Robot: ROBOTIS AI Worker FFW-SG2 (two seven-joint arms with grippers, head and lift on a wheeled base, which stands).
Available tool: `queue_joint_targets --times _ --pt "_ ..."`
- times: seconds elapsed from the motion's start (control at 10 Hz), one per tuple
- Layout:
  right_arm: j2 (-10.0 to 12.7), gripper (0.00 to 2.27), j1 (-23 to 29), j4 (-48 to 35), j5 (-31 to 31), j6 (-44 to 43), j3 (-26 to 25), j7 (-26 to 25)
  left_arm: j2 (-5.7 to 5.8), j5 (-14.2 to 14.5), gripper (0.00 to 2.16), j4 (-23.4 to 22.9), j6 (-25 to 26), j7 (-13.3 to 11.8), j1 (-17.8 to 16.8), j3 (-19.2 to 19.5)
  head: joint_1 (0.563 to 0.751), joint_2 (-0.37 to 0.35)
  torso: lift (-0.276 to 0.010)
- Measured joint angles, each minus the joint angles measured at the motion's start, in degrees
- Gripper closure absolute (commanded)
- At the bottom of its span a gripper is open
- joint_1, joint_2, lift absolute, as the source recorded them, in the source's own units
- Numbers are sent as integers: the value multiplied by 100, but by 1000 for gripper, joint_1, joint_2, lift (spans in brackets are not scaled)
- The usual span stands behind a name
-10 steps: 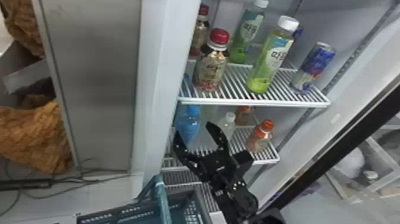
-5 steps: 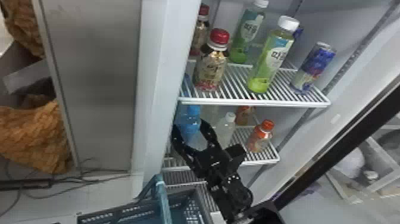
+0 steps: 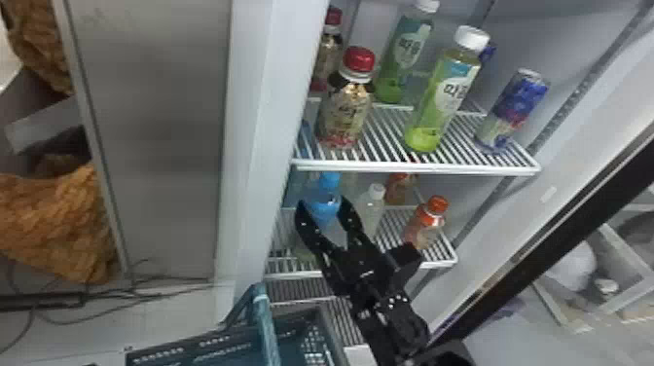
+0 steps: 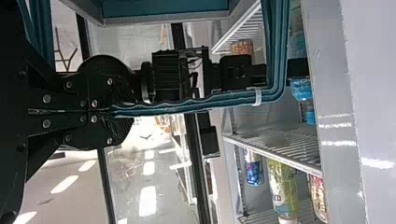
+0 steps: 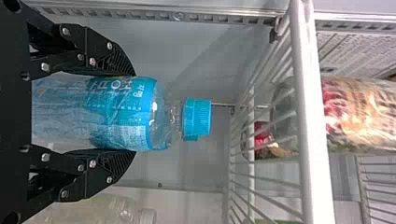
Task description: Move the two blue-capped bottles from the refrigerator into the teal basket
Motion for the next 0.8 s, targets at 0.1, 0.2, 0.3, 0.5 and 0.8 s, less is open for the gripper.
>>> queue_joint_targets --times 0.1,0.2,0.3,0.5,0.8 --pt "-1 622 150 -182 -5 -7 -74 5 0 3 1157 0 -3 0 4 3 695 -350 -163" --pt "-5 622 347 -405 -9 -8 -133 47 0 3 1157 0 -3 0 10 3 695 -350 -163" --pt "-9 622 574 -654 -14 -8 -186 105 0 3 1157 0 -3 0 13 6 695 -350 -163" --pt "-15 622 972 -1096 -44 1 -291 260 -1 9 1157 0 -3 0 14 11 695 -350 -163" --pt "9 622 1631 -1875 -63 220 -559 481 -1 12 1157 0 -1 0 14 14 695 -350 -163"
